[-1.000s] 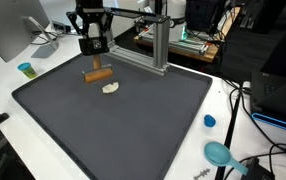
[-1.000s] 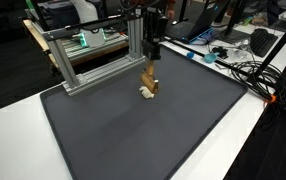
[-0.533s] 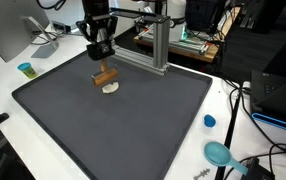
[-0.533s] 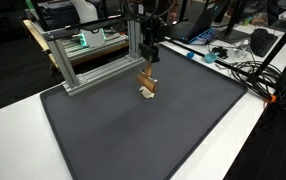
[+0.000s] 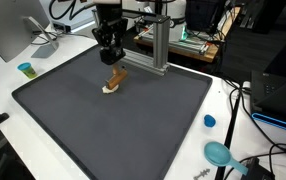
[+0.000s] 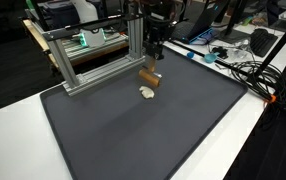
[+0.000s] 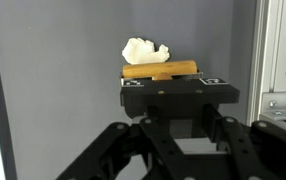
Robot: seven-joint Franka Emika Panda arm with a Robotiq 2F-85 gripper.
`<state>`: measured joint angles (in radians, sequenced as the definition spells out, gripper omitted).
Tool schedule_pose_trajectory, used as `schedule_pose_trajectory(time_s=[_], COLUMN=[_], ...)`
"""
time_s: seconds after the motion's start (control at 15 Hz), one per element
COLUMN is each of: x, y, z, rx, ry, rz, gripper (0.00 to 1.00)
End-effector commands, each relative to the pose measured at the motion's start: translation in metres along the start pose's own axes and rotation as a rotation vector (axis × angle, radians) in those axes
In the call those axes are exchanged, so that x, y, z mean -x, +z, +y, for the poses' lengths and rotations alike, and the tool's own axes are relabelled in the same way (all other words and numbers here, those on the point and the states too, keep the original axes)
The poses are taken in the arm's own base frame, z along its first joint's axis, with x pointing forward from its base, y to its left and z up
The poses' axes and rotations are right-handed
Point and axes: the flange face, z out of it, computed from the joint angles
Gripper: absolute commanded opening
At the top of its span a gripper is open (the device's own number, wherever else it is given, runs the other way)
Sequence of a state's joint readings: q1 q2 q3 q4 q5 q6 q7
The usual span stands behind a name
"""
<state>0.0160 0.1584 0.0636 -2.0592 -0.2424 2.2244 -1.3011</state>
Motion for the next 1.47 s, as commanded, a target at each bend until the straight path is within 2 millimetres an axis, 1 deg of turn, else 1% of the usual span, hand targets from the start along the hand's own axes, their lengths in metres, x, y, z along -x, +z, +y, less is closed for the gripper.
schedule_pose_trajectory(time_s=[0.0, 0.07, 0.13, 0.33, 0.53, 0.87, 1.07, 1.4], x=[-0.006, -0.01, -0.013, -0.017, -0.015, -0.022, -0.031, -0.043], y=[0.0, 0.0, 0.001, 0.008, 0.003, -0.003, 0.001, 0.016], z=[0.001, 0.003, 0.003, 0.006, 0.009, 0.016, 0.021, 0.028], rx=[0.009, 0.02, 0.025, 0.019, 0.023, 0.024, 0.036, 0.003], ry=[0.014, 0.028, 0.035, 0.014, -0.003, -0.031, -0.04, -0.063], rz=[0.002, 0.006, 0.008, -0.045, -0.058, -0.11, -0.151, -0.214], gripper=[0.46, 0.46, 0.21, 0.21, 0.21, 0.21, 0.21, 0.21])
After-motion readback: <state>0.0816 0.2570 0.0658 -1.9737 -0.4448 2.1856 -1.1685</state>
